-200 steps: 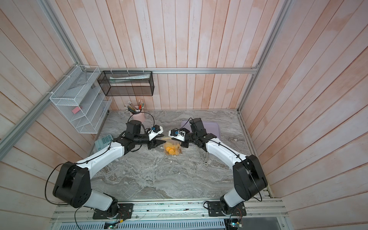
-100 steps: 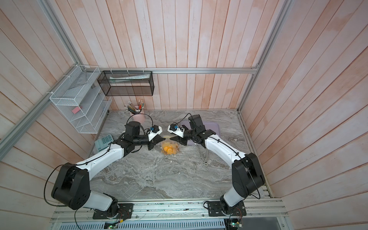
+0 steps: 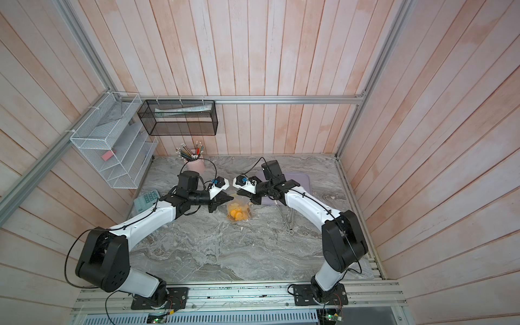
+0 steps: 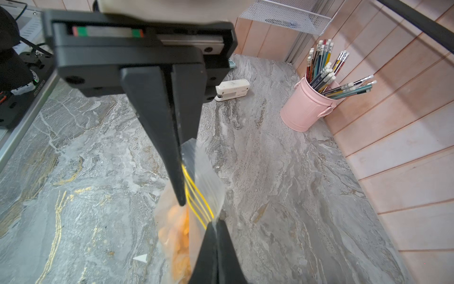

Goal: Put the cookies into a resealable bag to prevent moisture
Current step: Close the ziploc bag at the center of the board.

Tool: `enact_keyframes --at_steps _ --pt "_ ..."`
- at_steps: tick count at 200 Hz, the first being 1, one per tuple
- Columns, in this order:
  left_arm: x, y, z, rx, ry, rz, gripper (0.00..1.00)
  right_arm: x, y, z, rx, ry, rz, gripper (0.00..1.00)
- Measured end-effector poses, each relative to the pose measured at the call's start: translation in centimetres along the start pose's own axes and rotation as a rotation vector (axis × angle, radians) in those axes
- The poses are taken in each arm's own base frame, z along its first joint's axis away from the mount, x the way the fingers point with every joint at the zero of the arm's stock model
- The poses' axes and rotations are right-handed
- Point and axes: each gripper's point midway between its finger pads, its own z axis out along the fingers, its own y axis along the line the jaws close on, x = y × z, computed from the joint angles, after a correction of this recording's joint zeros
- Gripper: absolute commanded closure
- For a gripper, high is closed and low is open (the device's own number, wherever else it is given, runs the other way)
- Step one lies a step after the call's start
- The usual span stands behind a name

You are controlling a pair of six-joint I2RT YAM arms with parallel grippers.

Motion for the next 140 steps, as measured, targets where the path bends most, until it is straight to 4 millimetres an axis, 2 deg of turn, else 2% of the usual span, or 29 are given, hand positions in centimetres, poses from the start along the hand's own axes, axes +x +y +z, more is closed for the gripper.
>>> enact_keyframes --at_steps 9,34,38,42,49,55,102,109,120,126,131,140 --pt "0.0 0.2 -0.2 -0.001 0.004 -0.001 1.00 0.4 0.1 0.0 0.000 0.016 0.000 0.46" --pt "-0.7 0.7 -0.5 -0.005 0.005 0.017 1.00 1.3 0.2 0.0 0.004 0.057 -0.005 0.44" --pt "-0.8 0.8 -0.6 -0.004 0.005 0.020 1.00 1.4 0.2 0.0 0.005 0.064 -0.005 0.49" --pt "-0.9 0.8 -0.6 -0.004 0.004 0.023 1.00 1.5 0.2 -0.1 0.007 0.069 -0.005 0.60" --pt "-0.9 0.8 -0.6 -0.002 0.005 0.026 1.00 1.7 0.1 -0.1 0.013 0.079 -0.008 0.87" --pt "-0.9 0.8 -0.6 0.000 0.006 0.029 1.00 1.8 0.0 -0.1 0.016 0.085 -0.012 1.00" --pt "-0.1 0.6 -0.4 0.026 0.029 0.028 1.00 2.5 0.2 -0.3 0.012 0.123 -0.010 1.00" --pt "-0.1 0.7 -0.4 0.027 0.031 0.031 1.00 2.5 0.2 -0.3 0.011 0.125 -0.012 0.88" --pt "0.0 0.7 -0.4 0.029 0.037 0.031 1.00 2.7 0.2 -0.3 0.018 0.135 -0.015 0.86" --pt "0.1 0.8 -0.5 0.029 0.041 0.030 1.00 2.8 0.0 -0.5 0.026 0.143 -0.018 0.89" --pt "0.2 0.9 -0.6 0.027 0.044 0.030 1.00 2.9 0.0 -0.6 0.032 0.149 -0.018 1.00" --pt "0.4 1.0 -0.7 0.026 0.048 0.028 1.00 2.9 -0.3 -0.9 0.042 0.157 -0.029 1.00"
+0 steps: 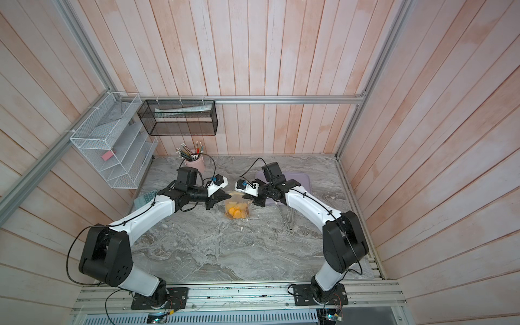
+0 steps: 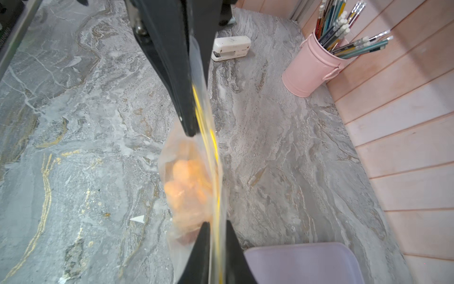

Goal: Put the cookies into a resealable bag to prevent moisture
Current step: Close the ziploc bag at the center of the board.

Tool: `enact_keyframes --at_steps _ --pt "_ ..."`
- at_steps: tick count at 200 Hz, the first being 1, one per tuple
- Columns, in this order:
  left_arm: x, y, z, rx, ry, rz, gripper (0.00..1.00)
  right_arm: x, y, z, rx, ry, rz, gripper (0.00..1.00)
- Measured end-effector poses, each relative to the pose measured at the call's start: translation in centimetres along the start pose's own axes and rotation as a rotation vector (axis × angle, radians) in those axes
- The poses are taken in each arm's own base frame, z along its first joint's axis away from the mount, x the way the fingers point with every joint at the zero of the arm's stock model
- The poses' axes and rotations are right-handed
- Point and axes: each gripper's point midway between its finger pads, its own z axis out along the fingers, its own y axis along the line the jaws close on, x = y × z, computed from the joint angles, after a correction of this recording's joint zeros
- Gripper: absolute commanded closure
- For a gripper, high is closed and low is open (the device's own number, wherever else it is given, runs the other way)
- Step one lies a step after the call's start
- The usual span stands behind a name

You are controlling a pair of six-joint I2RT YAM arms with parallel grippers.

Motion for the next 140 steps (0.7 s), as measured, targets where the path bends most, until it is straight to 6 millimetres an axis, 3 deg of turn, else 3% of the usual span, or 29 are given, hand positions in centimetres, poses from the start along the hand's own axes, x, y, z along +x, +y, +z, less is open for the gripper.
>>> enact_keyframes --at_steps 35,41,48,58,62,93,101,107,112,116,140 --pt "0.1 0.0 0.2 0.012 0.008 0.009 1.00 0.4 0.6 -0.2 -0.025 0.016 -0.004 1.00" --pt "0.2 -0.1 0.2 0.016 0.009 0.008 1.00 0.5 0.7 -0.2 -0.028 0.017 -0.004 0.84" --pt "0.2 -0.1 0.2 0.018 0.011 0.007 1.00 0.5 0.7 -0.2 -0.029 0.021 0.005 0.81" --pt "0.4 -0.1 0.1 0.017 0.015 0.005 1.00 0.9 0.6 -0.3 -0.025 0.035 0.012 0.89" --pt "0.4 0.0 0.1 0.016 0.017 0.004 1.00 1.1 0.5 -0.4 -0.022 0.042 0.015 1.00" --pt "0.5 0.0 0.0 0.016 0.021 0.009 1.00 1.7 0.4 -0.9 -0.019 0.057 0.019 1.00" --pt "0.5 0.0 0.0 0.016 0.021 0.012 1.00 1.6 0.3 -1.0 -0.015 0.056 0.022 0.73" --pt "0.4 0.0 0.0 0.015 0.020 0.014 1.00 1.5 0.3 -1.1 -0.009 0.057 0.032 0.68" --pt "0.4 0.0 0.0 0.014 0.021 0.015 1.00 1.6 0.1 -1.2 0.000 0.061 0.031 0.74" --pt "0.4 0.1 -0.1 0.013 0.022 0.015 1.00 1.6 0.0 -1.3 0.005 0.063 0.030 1.00" --pt "0.6 0.3 -0.2 0.007 0.024 0.013 1.00 2.1 -0.3 -1.8 0.022 0.079 0.034 1.00"
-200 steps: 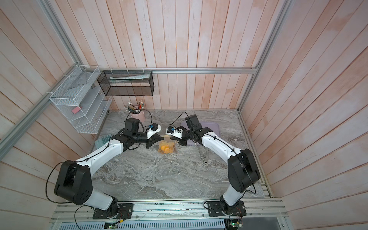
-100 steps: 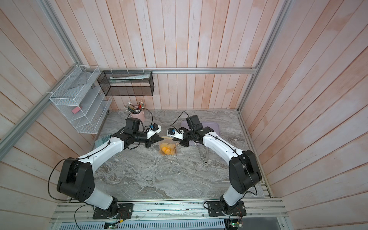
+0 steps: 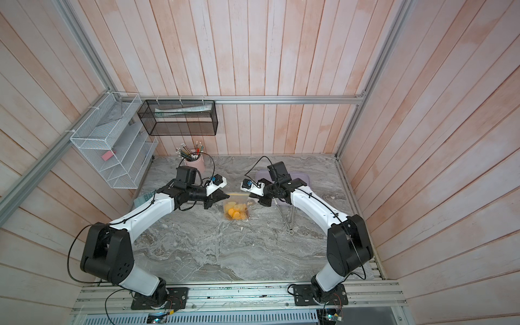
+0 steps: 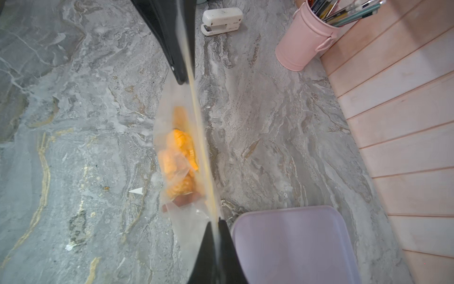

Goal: Put the cookies into a resealable bag to prevent moisture
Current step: Close the ziploc bag at the center of the board, then place the ziploc bag at the center of the board.

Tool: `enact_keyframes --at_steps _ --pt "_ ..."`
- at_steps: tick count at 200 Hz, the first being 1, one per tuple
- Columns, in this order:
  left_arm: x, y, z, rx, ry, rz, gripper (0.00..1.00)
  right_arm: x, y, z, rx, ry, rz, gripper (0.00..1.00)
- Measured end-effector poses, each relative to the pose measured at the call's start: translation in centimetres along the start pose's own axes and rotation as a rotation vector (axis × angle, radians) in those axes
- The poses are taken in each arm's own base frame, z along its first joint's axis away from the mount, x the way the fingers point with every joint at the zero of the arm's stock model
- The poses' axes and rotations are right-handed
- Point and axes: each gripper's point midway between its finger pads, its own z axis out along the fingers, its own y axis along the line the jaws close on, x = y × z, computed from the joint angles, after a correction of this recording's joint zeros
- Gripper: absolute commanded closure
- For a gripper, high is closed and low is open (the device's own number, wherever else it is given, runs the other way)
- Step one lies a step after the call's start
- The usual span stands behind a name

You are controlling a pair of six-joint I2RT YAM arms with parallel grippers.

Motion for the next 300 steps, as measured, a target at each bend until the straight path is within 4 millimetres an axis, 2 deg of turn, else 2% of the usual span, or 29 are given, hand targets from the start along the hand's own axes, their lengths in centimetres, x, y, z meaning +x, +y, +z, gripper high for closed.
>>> enact_keyframes --at_steps 4,11,15,19,24,50,55,59,62,66,92,97,102,105,109,132,138,157,160,164,166,181,190,205,238,253,270,283,300 --pt "0.0 0.0 0.0 0.001 0.001 -0.001 1.00 0.1 0.1 0.0 -0.002 0.004 -0.001 1.00" --pt "0.0 -0.1 0.0 0.002 0.002 -0.001 1.00 0.2 0.1 0.0 -0.001 0.010 0.007 0.65" --pt "0.0 -0.1 0.0 0.002 0.002 -0.001 1.00 0.2 0.0 0.0 0.003 0.014 0.017 0.60" --pt "0.1 -0.1 0.0 0.002 0.003 -0.002 1.00 0.4 -0.2 0.0 0.015 0.024 0.023 0.66" --pt "0.2 0.0 -0.1 -0.001 0.005 -0.005 1.00 0.7 -0.3 0.0 0.025 0.034 0.034 1.00" --pt "0.4 0.4 -0.4 -0.013 0.006 -0.011 1.00 1.6 -0.5 -0.2 0.035 0.062 0.041 1.00" --pt "0.4 0.4 -0.4 -0.013 0.006 -0.011 1.00 1.7 -0.4 -0.1 0.034 0.065 0.042 0.83" --pt "0.4 0.4 -0.4 -0.013 0.006 -0.011 1.00 1.7 -0.4 -0.1 0.034 0.066 0.049 0.80" --pt "0.4 0.5 -0.4 -0.014 0.006 -0.011 1.00 1.7 -0.4 -0.1 0.036 0.067 0.051 0.83" --pt "0.4 0.5 -0.4 -0.015 0.006 -0.012 1.00 1.9 -0.5 -0.1 0.040 0.072 0.051 1.00" --pt "0.5 0.8 -0.6 -0.022 0.007 -0.016 1.00 2.2 -0.5 -0.2 0.041 0.079 0.059 1.00" --pt "0.5 0.8 -0.6 -0.022 0.007 -0.016 1.00 2.2 -0.5 -0.2 0.040 0.080 0.060 0.77" --pt "0.5 0.8 -0.6 -0.024 0.007 -0.016 1.00 2.3 -0.5 -0.2 0.043 0.081 0.070 0.72" --pt "0.5 0.8 -0.7 -0.024 0.007 -0.016 1.00 2.3 -0.6 -0.2 0.049 0.084 0.074 0.77" --pt "0.6 0.8 -0.7 -0.025 0.008 -0.017 1.00 2.4 -0.7 -0.2 0.053 0.087 0.083 1.00" --pt "0.7 1.2 -0.9 -0.037 0.008 -0.017 1.00 2.5 -1.1 -0.5 0.064 0.081 0.087 1.00" --pt "0.6 1.2 -0.9 -0.040 0.008 -0.016 0.99 2.5 -1.1 -0.5 0.067 0.079 0.087 0.74" --pt "0.6 1.7 -1.0 -0.060 0.007 -0.016 0.80 2.7 -1.3 -0.6 0.085 0.082 0.109 0.59" --pt "0.5 1.9 -1.0 -0.066 0.006 -0.011 0.73 2.7 -1.4 -0.6 0.088 0.083 0.112 0.46" --pt "0.6 2.0 -1.0 -0.070 0.005 -0.022 0.65 2.8 -1.5 -0.6 0.094 0.080 0.110 0.08" --pt "0.5 2.1 -1.1 -0.074 0.003 -0.013 0.60 2.8 -1.5 -0.7 0.098 0.079 0.117 0.04" --pt "0.4 2.7 -1.3 -0.107 -0.008 -0.022 0.12 3.0 -1.6 -1.1 0.124 0.064 0.136 0.02" --pt "0.6 3.0 -1.5 -0.129 -0.014 -0.030 0.01 3.1 -1.5 -1.7 0.145 0.045 0.149 0.02" --pt "0.4 3.3 -2.1 -0.165 -0.037 -0.053 0.00 3.1 -1.6 -3.2 0.197 -0.003 0.173 0.02" --pt "-1.5 5.4 -7.0 -0.380 -0.148 -0.102 0.00 3.8 -4.5 -10.1 0.486 -0.239 0.333 0.02" --pt "-2.5 6.9 -11.3 -0.597 -0.214 -0.119 0.00 6.4 -6.2 -14.2 0.731 -0.323 0.433 0.02" --pt "-2.5 8.8 -16.0 -0.875 -0.269 -0.162 0.00 9.7 -6.8 -16.5 0.935 -0.352 0.541 0.02" --pt "-1.1 9.7 -18.2 -1.040 -0.286 -0.219 0.00 12.7 -6.9 -17.0 1.052 -0.324 0.621 0.02" --pt "3.4 10.2 -19.0 -1.188 -0.246 -0.325 0.00 16.2 -6.6 -17.0 1.154 -0.268 0.700 0.02"
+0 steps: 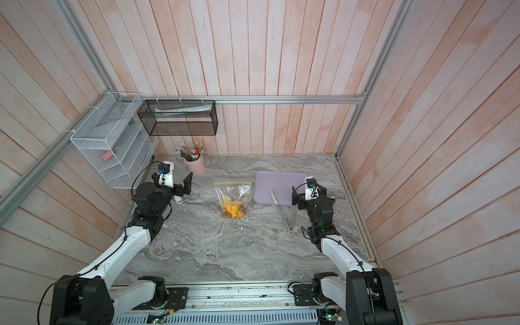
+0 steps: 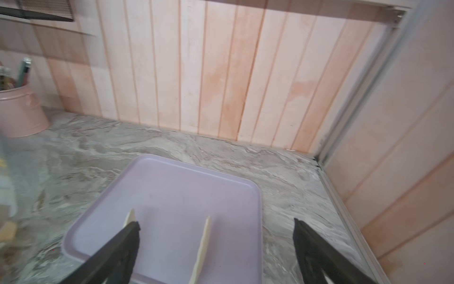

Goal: Put the cookies into a resealable bag to prevent moisture
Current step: Place the ziploc bag at the center of the board, then reset both arms

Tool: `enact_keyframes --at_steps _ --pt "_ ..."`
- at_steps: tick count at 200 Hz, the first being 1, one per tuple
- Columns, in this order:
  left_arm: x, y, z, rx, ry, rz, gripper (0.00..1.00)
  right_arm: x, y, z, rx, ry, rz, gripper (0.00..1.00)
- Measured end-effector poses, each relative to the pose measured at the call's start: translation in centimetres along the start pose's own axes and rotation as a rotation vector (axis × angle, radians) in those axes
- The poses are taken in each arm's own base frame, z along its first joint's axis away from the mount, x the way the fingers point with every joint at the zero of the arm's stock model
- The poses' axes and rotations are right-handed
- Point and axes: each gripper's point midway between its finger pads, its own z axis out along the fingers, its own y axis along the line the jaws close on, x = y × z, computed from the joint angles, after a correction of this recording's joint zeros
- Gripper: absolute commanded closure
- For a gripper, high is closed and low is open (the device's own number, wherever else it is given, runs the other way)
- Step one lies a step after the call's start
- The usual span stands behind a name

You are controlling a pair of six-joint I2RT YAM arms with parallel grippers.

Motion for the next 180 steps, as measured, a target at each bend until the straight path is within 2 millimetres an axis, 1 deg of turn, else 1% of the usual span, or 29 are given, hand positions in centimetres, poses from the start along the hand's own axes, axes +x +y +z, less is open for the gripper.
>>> enact_keyframes --at_steps 6,9,23,36,47,61,73,82,104,111,124,150,180 --pt "1.6 0.5 0.0 -0.037 0.029 -0.011 0.00 1.0 -0.6 0.0 0.039 0.013 0.010 0.02" --pt "2.9 0.9 0.0 -0.060 0.054 -0.017 0.00 1.4 -0.9 0.0 0.057 0.018 0.014 0.02" --pt "7.5 1.8 0.0 -0.134 0.146 -0.031 0.00 3.8 -2.0 -0.1 0.123 0.045 0.029 0.02" --pt "11.1 2.5 -0.2 -0.182 0.209 -0.037 0.00 6.0 -2.6 -0.3 0.167 0.065 0.034 0.02" --pt "13.3 2.9 -0.3 -0.211 0.247 -0.033 0.00 7.7 -3.1 -0.6 0.204 0.083 0.031 0.02" --pt "14.7 3.6 -0.2 -0.238 0.252 -0.038 0.00 9.1 -3.7 -0.7 0.242 0.091 0.029 0.02" --pt "15.2 4.4 -0.2 -0.258 0.223 -0.052 0.00 9.5 -4.2 -0.6 0.265 0.082 0.032 0.02" --pt "16.0 5.0 -0.5 -0.264 0.222 -0.074 0.00 9.5 -4.6 -0.6 0.278 0.073 0.043 0.02" --pt "16.7 6.4 -2.0 -0.296 0.173 -0.120 0.00 8.0 -6.0 -0.7 0.318 -0.006 0.078 0.02" --pt "16.9 6.5 -2.2 -0.299 0.175 -0.127 0.00 8.1 -6.1 -0.6 0.323 -0.008 0.085 0.02" --pt "16.0 6.4 -2.0 -0.296 0.131 -0.134 0.00 8.2 -6.1 -0.6 0.325 0.001 0.094 0.02" --pt "14.5 6.5 -1.8 -0.295 0.067 -0.144 0.00 7.6 -6.4 -0.6 0.337 -0.033 0.107 0.02" --pt "13.9 6.5 -1.8 -0.295 0.040 -0.145 0.00 7.1 -6.8 -0.7 0.359 -0.054 0.114 0.02"
